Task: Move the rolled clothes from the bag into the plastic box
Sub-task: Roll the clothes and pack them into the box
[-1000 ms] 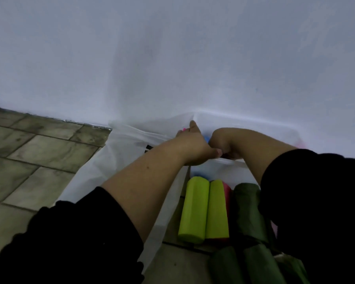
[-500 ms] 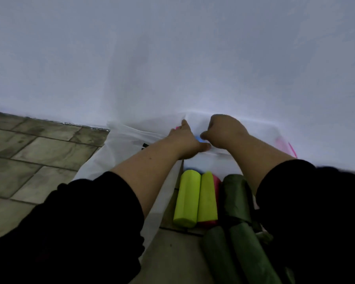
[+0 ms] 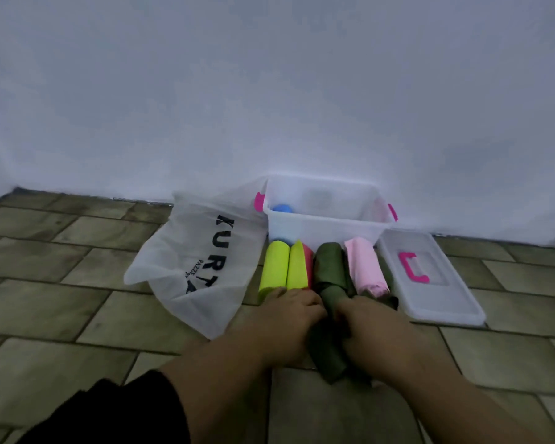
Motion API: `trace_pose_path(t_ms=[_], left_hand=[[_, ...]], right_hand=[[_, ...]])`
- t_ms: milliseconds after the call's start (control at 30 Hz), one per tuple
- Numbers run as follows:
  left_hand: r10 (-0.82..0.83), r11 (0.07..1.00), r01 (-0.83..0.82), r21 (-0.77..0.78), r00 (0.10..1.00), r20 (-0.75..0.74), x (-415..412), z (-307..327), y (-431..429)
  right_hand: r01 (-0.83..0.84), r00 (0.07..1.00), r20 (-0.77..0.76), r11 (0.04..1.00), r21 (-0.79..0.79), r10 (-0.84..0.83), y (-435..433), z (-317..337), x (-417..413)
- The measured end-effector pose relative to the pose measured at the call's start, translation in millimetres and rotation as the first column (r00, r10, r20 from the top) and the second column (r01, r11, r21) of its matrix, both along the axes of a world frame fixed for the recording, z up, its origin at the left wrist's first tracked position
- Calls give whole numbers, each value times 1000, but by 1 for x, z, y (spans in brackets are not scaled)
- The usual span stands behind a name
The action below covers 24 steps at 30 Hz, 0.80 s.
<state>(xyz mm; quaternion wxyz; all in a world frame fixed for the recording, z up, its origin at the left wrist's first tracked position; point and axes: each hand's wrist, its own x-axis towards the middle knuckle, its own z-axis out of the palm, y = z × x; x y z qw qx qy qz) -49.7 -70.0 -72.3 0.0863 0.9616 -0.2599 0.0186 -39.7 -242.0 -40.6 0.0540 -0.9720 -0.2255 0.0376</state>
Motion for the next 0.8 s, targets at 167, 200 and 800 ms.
trace_pose_path(t_ms=[167,200,800], left_hand=[[-10,970,-21,242,992,128,-4,0,-4],[-13,961,-28,276,989,146,-5,1,-4],[452,892,-447,64,883,-129,-62,-11,31]], right_hand=[[-22,995,94,999,42,18,-6,-16,3],[-27,995,95,999,45,23,-6,-18,2],[-87,996,-16,983,162,91,39,-42,-59]])
